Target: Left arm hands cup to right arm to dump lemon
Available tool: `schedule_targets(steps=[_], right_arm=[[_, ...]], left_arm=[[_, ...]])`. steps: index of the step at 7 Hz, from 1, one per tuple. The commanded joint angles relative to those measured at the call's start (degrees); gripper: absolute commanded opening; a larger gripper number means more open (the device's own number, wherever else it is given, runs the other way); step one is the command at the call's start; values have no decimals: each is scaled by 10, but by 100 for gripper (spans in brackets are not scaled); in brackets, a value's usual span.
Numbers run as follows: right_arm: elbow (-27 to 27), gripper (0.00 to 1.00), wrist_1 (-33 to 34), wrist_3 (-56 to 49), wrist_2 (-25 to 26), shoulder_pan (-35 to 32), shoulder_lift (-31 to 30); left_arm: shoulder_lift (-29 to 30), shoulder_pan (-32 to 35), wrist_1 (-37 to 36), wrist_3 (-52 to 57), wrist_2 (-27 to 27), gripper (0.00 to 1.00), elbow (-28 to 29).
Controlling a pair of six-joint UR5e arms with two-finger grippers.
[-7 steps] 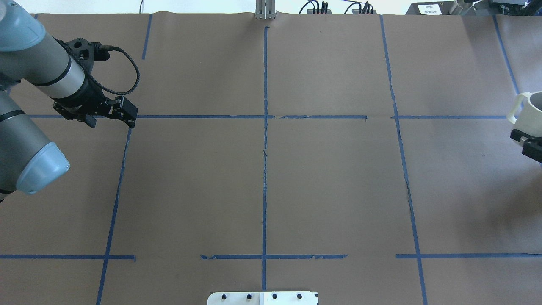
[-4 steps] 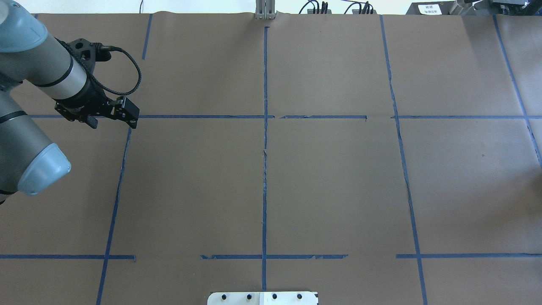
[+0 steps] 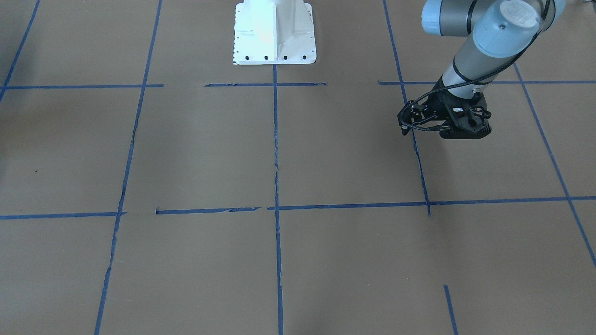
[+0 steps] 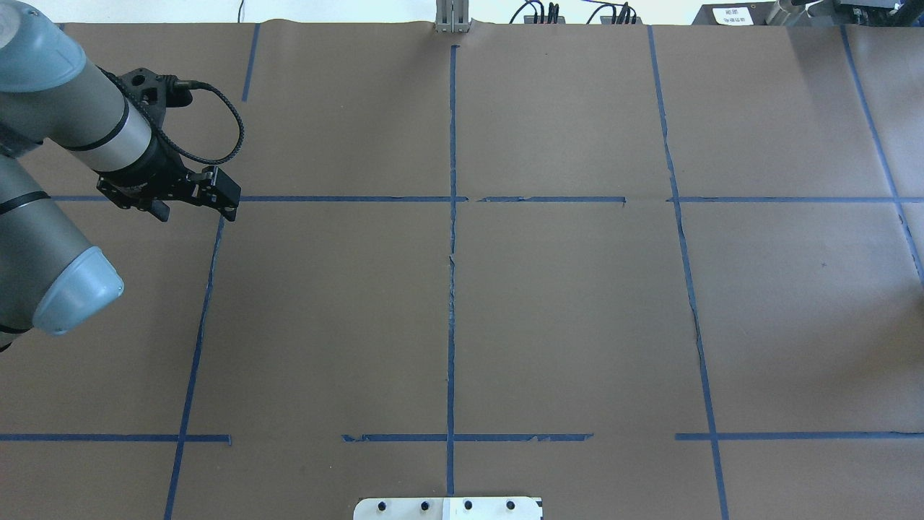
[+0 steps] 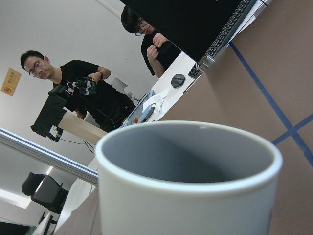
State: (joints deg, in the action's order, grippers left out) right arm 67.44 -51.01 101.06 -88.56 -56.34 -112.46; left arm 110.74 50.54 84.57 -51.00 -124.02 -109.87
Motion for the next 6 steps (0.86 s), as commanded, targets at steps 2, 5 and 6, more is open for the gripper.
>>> schedule_targets(steps=[2,5,6], right_arm=[[-9,4,-59,258,3,-54,28],[-14,4,-71,449,23,-99,41],[-18,4,-75,485,39,-101,42]], left_arm=[[3,0,1,0,1,100,0],[3,0,1,0,1,100,0],[3,0,1,0,0,100,0]])
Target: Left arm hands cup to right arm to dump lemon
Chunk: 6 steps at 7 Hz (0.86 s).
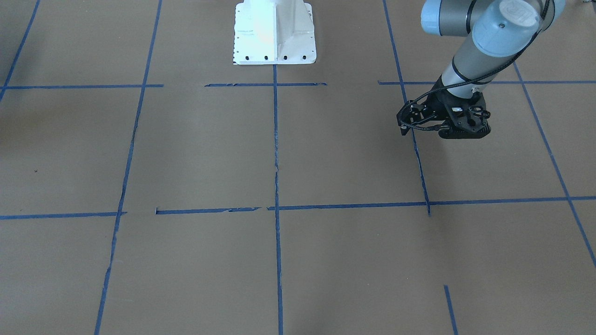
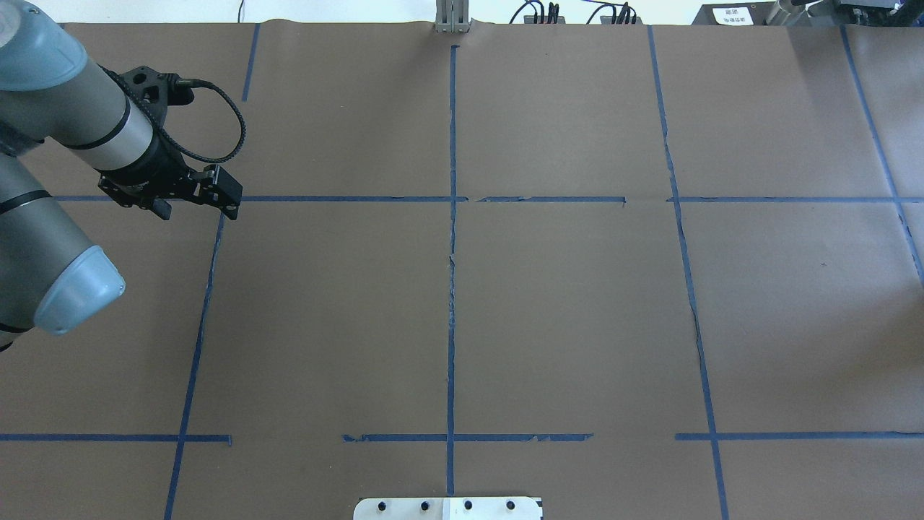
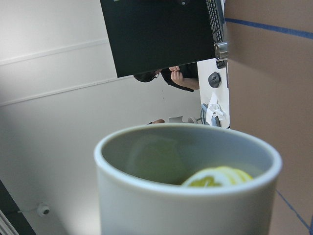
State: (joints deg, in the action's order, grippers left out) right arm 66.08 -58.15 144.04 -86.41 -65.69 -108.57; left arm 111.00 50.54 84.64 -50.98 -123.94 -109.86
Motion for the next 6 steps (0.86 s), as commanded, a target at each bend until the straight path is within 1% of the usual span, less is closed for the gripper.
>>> schedule_targets(steps=[1,2,3,6], right_arm=[[-9,5,-17,135,49,-8,2],[-38,5,-60,163,55,-8,2],[-54,5,-81,166,56,-8,2],[-54,5,-81,196,65,-8,2]], left_arm=[[1,0,0,0,0,100,0],[4,0,0,0,0,100,0],[4,0,-1,0,0,100,0],[4,0,-1,-1,0,100,0]])
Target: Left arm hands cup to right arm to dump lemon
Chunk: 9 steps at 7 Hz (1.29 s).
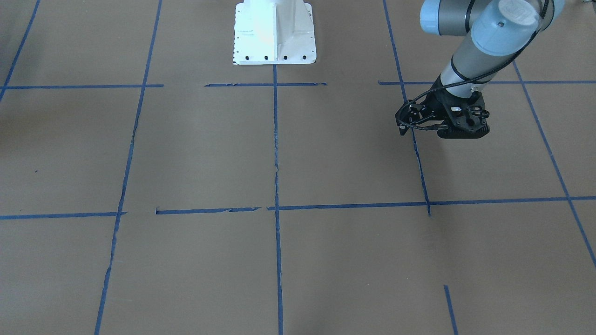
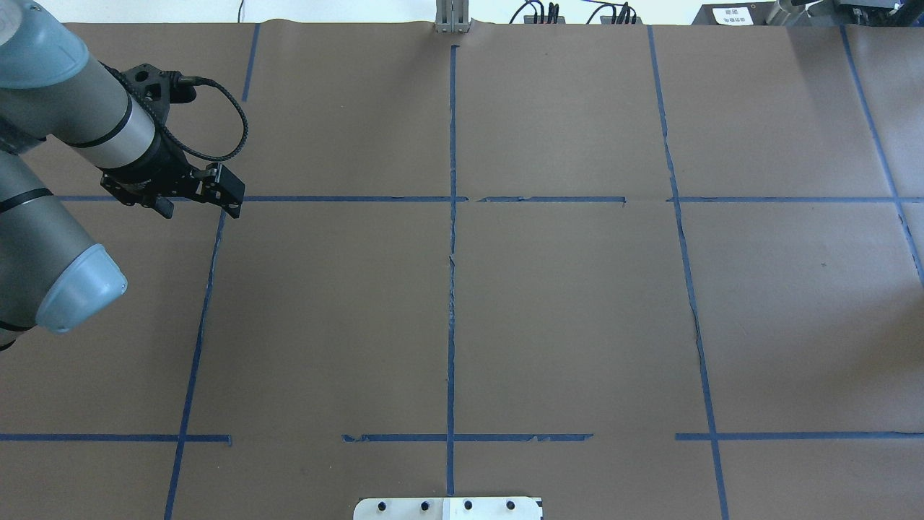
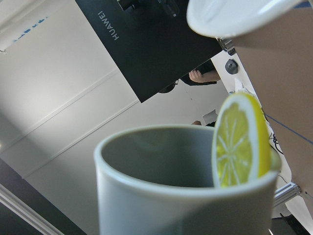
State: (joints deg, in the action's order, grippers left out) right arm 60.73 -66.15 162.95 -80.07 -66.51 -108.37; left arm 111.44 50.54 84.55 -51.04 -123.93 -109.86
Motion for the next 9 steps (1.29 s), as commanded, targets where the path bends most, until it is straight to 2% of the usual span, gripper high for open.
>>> schedule_targets(steps=[1,4,5,8,9], right_arm=[[-1,6,-1,7,2,1,0],[2,6,7,-17,-1,1,0],[2,6,8,-73,-4,1,0],[2,5,13,-351,-61,1,-2],[7,5,39,-461,-89,0,-4]], left_arm=[[0,0,0,0,0,100,0],[-1,0,0,0,0,100,0],[0,0,1,0,0,100,0],[-2,-1,0,0,-1,100,0],[-2,-1,1,0,-1,100,2]])
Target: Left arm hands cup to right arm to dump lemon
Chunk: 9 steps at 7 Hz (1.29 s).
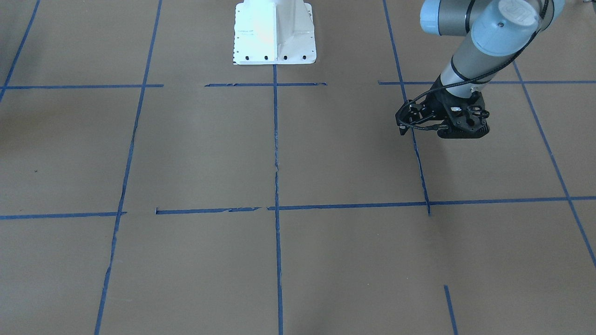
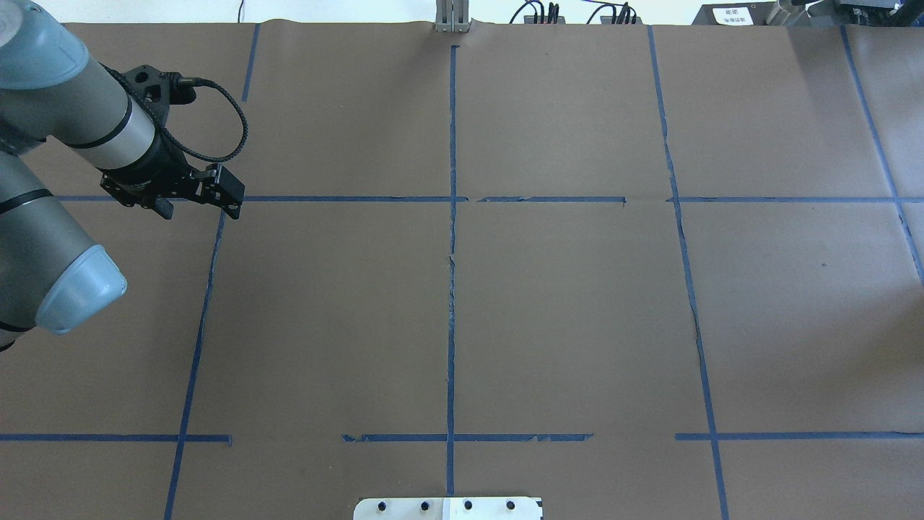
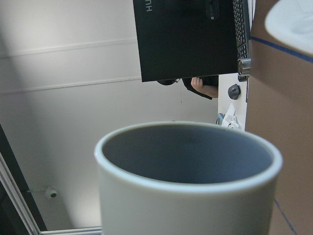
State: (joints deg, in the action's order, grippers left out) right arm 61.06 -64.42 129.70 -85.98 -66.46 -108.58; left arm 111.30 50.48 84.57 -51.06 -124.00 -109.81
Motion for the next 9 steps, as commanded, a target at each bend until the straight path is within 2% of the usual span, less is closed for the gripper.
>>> schedule_targets(steps=[1,3,4,5,6,7,9], right_arm=[[6,4,48,-248,-57,-2,-3],[13,2,94,-439,-101,-13,-1],[58,1,162,-523,-163,-58,-1],[124,1,255,-559,-244,-119,1],[181,2,333,-604,-308,-146,3],[200,2,377,-717,-318,-143,6],[209,5,471,-916,-351,-112,56]], left_arm=[[0,0,1,1,0,100,1],[-1,0,1,1,0,100,0],[-1,0,1,1,0,100,0],[0,0,1,0,0,100,-1],[0,0,1,1,-1,100,-1],[1,0,1,3,-1,100,-1],[2,-3,1,4,-4,100,-1]])
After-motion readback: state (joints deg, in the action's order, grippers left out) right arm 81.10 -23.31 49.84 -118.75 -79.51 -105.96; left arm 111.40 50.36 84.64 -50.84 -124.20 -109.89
